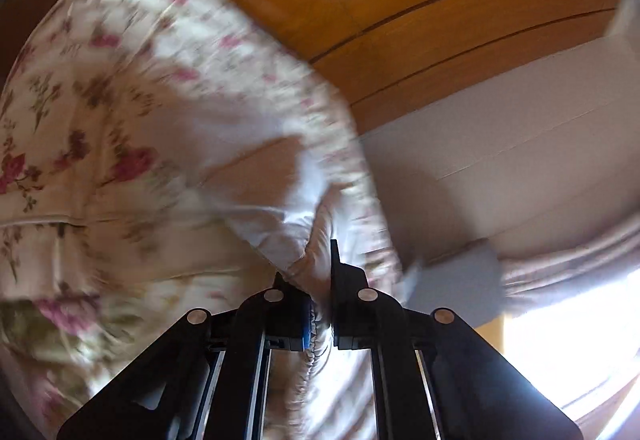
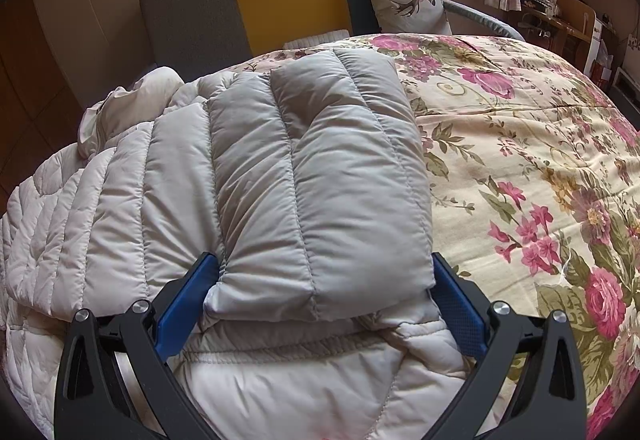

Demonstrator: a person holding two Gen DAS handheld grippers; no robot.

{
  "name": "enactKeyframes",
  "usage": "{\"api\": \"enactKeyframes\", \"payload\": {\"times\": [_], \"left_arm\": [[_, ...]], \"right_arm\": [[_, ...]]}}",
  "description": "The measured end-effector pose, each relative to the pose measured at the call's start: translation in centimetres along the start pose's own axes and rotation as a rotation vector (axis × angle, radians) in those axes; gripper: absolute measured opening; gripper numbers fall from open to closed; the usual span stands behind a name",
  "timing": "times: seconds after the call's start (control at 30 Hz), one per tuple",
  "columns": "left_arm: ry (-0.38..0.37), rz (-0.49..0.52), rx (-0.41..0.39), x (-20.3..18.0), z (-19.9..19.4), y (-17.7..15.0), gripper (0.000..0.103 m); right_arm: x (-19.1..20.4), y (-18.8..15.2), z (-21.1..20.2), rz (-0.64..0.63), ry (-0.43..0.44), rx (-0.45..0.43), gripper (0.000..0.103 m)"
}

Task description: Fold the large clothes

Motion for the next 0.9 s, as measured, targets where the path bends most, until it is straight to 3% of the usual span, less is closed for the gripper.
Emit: {"api": "enactKeyframes", "payload": {"times": [0.13,0.3,0.5,0.63,0.9], "left_arm": [[-0.046,0.266,-0.115,-7.2,-3.4,-0.9,0.006],[-0.152,0.464,-0.141,-14.8,-5.9,-3.4,0.006],[-0.269,0.723,-0.086,-23.5,-7.0,-10.0,0.006],[-0.317,0.930,-0.008,-27.5,-6.9,-17.5,0.006],[-0.349,1.215,0.152,-30.4,-3.7,-30.7,0.006]], "right_arm": [[0.0,0.0,0.0,0.004,0.004,0.003,0.101],[-0.1,-0.1,0.3,0.016,0.016,0.007,0.101],[-0.1,0.0,0.4,0.019,0.017,0.009,0.101],[-0.2,0.0,0.3,0.019,0.018,0.009,0.101],[-0.3,0.2,0.4,0.025,0.022,0.013,0.101]]}}
Point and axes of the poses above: each gripper's, at about its wrist camera, not at the fingertips, and z roughly the way its jaws point, x to its left, y to its top, the point moved 3 cm from there along z, roughly the way its jaws point, and after that the axes turned 13 degrees about z, right-handed, at the moved point
